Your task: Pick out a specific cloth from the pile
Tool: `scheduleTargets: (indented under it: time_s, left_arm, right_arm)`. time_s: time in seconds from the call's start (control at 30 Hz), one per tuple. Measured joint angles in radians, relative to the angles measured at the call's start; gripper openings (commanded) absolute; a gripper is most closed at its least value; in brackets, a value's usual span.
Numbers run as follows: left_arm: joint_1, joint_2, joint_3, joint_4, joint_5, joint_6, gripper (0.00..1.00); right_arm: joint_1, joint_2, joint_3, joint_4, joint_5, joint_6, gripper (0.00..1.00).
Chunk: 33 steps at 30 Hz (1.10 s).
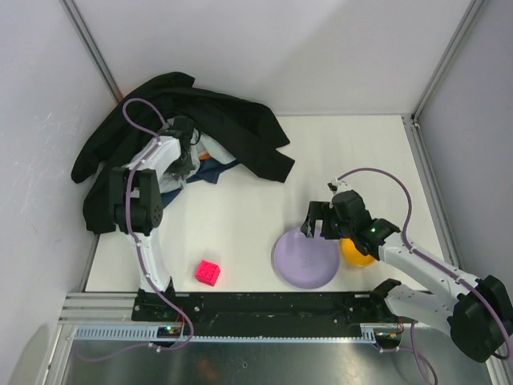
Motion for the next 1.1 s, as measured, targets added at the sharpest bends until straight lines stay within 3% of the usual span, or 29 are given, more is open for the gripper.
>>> scheduleTargets:
  time_s: [0.43,0.87,1.1]
  left_arm:
    - [0.012,-0.206,0.085,-0.07,0.07,-0.008,0.01]
    - [0.015,-0.332,0.055,0.019,-0.048,-0.024,0.01]
    - [0.023,-0.319,0.029,0.1,-0.133,-0.025,0.01]
  right_arm:
    - [0.0,0.055,0.0,0.048,-0.047,0.0,0.99]
    - [0.0,0.056,0.0,0.059,-0.05,0.0,0.99]
    - [0.0,0.061,0.0,0.068,-0.055,0.0,0.99]
